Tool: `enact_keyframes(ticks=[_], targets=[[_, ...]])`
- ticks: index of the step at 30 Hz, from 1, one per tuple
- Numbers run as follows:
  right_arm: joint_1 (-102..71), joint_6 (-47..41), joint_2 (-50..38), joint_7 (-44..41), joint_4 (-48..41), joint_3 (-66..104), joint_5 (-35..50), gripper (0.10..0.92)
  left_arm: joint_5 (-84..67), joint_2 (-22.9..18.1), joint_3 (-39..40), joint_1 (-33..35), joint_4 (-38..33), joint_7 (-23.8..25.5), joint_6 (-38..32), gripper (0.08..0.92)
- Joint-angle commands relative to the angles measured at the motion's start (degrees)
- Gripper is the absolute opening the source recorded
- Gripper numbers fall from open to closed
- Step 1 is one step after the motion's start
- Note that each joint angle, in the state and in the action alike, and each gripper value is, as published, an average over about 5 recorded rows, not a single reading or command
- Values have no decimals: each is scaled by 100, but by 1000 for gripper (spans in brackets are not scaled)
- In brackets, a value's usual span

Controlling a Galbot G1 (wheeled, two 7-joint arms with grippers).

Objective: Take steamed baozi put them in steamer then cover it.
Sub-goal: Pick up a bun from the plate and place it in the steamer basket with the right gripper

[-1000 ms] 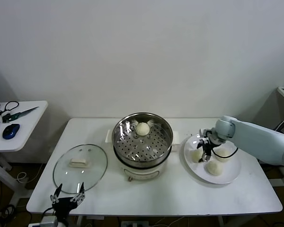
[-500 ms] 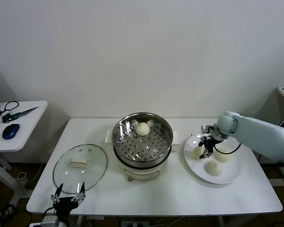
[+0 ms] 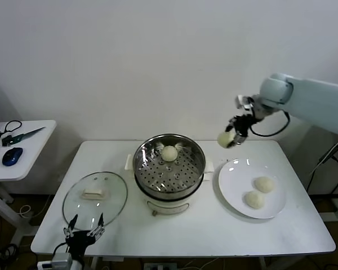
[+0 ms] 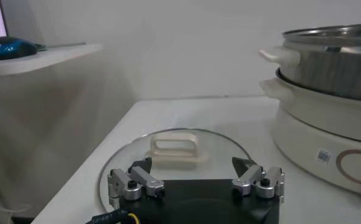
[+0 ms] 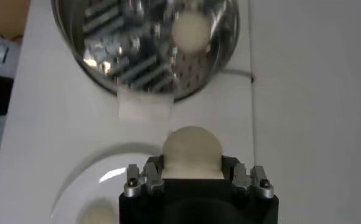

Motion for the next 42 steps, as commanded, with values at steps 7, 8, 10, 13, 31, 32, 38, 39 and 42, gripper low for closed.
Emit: enact_keyframes(ticks=[7,8,10,13,31,32,38,39,42], targets=[[-204,-634,2032,899,607,11,998,628,-38,-6,-18,0,-102,4,48,823],[-340,-646,2130,944,510,11,958,628,-45,-7,-23,-1,-115,4,53,823],[-562,-667,2283,1012,313,19,896,628,-55,-7,-30,-6,-129,5,56,823],[-874,-672,2491,1058,-39,56,771,628,-66,-6,-38,-13,-132,4,56,823],[-1860,-599,3163,1167,-1352,148,112,628,-55,-4,-27,22,-81,0,31,823],[-1879,-605,3171,1184,-1357,152,110,628,-53,-8,-23,22,-83,0,32,823],[-1914,-624,3084,1278,-1306,184,75,661,-47,-19,-33,40,-118,0,36,823],[-1888,-620,3034,1284,-1247,197,54,677,-47,-19,-37,48,-124,-1,34,823],[-1712,-566,2796,1226,-1009,251,7,756,-47,-20,-47,76,-131,-6,21,823]])
